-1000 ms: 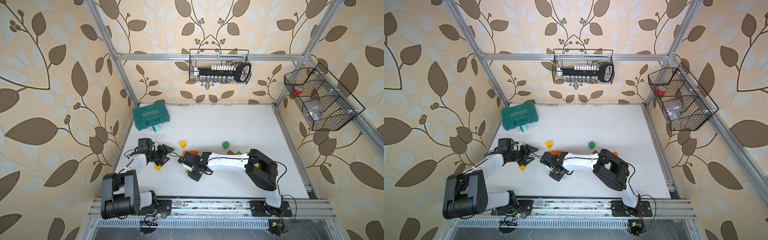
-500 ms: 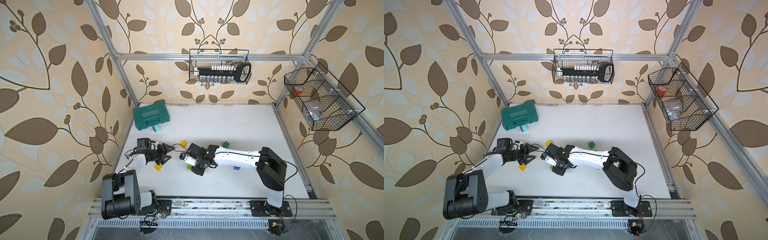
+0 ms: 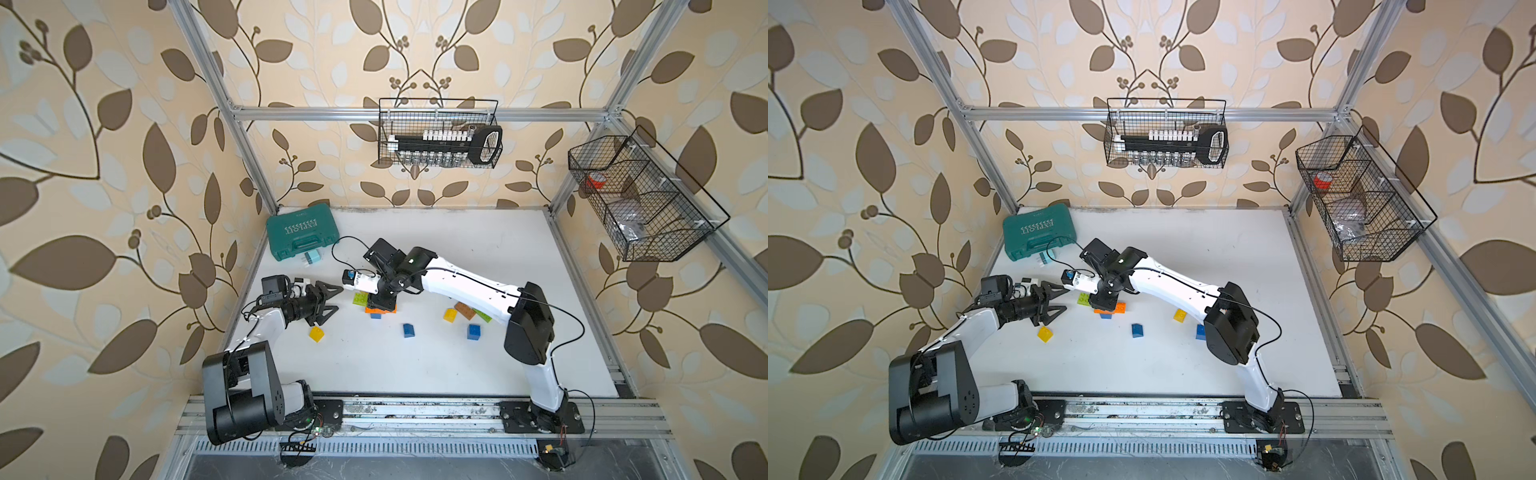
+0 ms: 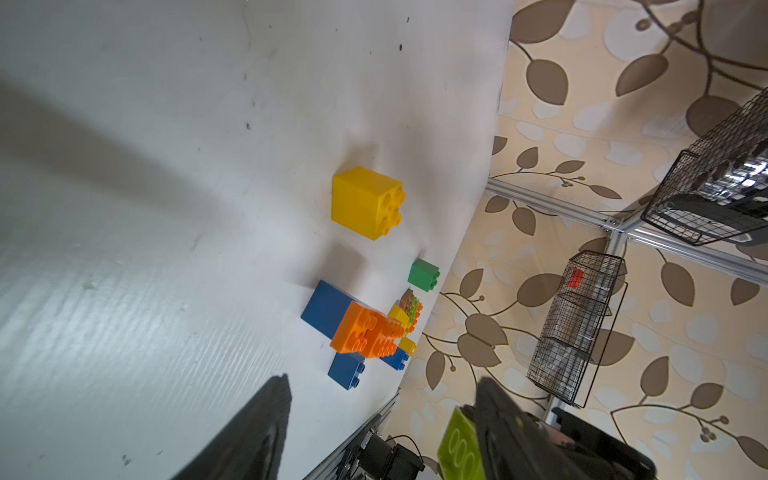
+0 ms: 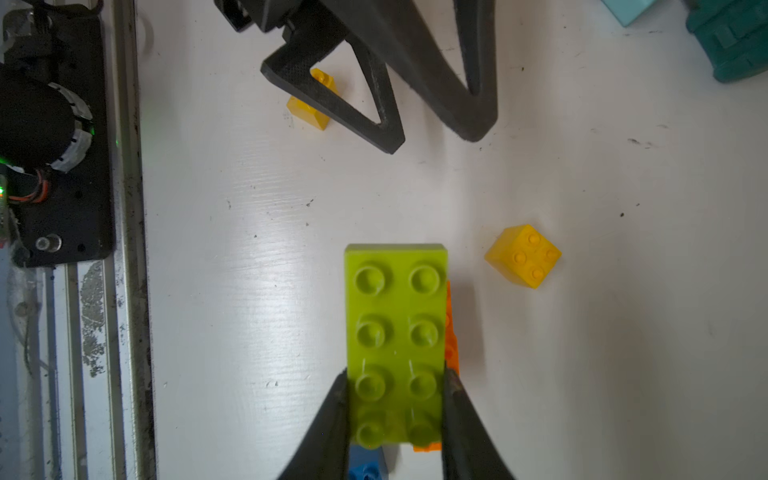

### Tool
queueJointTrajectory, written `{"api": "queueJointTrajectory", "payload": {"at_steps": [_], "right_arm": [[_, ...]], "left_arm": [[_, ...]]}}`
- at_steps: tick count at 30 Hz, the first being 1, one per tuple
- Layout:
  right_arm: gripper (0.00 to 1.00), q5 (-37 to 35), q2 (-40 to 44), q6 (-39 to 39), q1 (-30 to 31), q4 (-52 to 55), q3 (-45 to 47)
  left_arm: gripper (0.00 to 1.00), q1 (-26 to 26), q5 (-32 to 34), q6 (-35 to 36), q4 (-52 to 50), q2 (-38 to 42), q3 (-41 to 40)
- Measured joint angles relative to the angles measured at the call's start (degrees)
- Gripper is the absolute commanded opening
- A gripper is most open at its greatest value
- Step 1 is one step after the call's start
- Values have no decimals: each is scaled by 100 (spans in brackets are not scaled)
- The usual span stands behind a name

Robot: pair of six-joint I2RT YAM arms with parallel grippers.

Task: Assemble a fork with lego
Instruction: Assemble the lego brick with the lego brick.

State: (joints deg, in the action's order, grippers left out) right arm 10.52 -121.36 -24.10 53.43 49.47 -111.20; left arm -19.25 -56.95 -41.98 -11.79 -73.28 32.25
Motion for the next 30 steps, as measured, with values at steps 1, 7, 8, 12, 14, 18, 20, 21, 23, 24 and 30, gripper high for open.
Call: {"api": "queueJointTrajectory", "payload": {"at_steps": [1,7,8,12,14,18,20,21,23,24,30], "right_arm": [[26,13,-162,-39,0,61,-131],[26,70,-750,-125,0,271,-511],[26,70,-811,-131,-7,306,-555],[26,87,-973,-168,-35,358,-713],[26,87,-1003,-188,-61,365,-748],[26,92,-1023,-205,-118,400,-826],[26,90,-1036,-216,-151,402,-855],[26,90,-1049,-219,-162,407,-868],[26,90,-1086,-229,-188,411,-883],[27,90,-1106,-232,-197,415,-883],[27,87,-1235,-214,-201,411,-885]], "left_arm": [[78,-44,-28,0,0,0,2],[79,-111,-129,13,-2,0,4],[79,-109,-136,13,-2,0,4],[78,-111,-138,31,-2,0,4],[78,-111,-138,39,-2,0,4],[78,-111,-138,57,-2,0,4],[78,-111,-138,57,-2,0,4],[78,-111,-138,57,0,0,4],[78,-111,-138,59,0,0,4],[78,-111,-138,59,2,0,4],[78,-111,-136,59,4,0,2]]}}
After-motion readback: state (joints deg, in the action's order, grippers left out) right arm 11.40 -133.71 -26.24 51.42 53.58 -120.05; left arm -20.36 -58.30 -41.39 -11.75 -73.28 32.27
